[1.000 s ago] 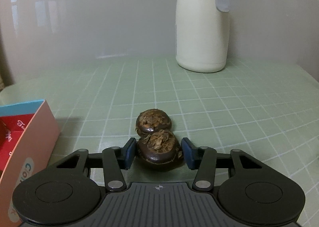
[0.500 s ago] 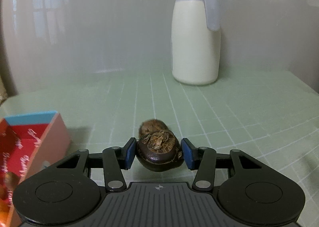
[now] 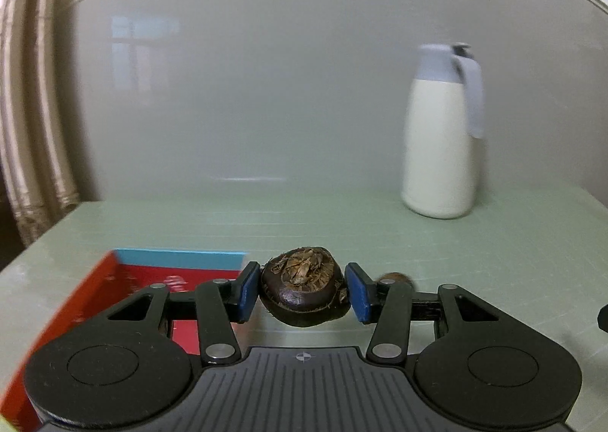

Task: Organize fruits
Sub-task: 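Carry the dark brown fruit with the left gripper into the box and release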

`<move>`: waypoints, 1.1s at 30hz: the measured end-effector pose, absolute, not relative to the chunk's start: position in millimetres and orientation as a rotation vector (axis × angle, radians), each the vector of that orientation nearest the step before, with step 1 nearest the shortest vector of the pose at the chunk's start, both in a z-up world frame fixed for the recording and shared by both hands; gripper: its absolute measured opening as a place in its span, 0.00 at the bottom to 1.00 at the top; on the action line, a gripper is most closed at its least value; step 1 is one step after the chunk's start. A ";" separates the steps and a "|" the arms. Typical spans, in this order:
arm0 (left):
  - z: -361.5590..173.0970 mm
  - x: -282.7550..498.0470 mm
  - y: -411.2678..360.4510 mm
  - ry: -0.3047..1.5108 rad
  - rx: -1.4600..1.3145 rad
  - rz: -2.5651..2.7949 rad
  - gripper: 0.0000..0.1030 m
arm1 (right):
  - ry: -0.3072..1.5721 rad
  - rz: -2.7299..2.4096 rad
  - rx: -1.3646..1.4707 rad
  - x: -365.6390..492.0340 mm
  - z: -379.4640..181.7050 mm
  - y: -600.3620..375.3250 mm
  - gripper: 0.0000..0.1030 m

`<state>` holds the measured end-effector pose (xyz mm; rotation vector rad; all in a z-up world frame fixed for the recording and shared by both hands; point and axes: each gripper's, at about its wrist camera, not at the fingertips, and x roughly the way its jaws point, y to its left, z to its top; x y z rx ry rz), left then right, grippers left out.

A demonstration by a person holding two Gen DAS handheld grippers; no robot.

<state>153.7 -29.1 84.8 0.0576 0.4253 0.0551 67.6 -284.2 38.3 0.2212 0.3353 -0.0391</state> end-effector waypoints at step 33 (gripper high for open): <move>51.7 189.1 121.6 0.712 -0.193 0.271 0.47 | 0.365 0.113 0.128 85.7 41.0 -212.9 0.80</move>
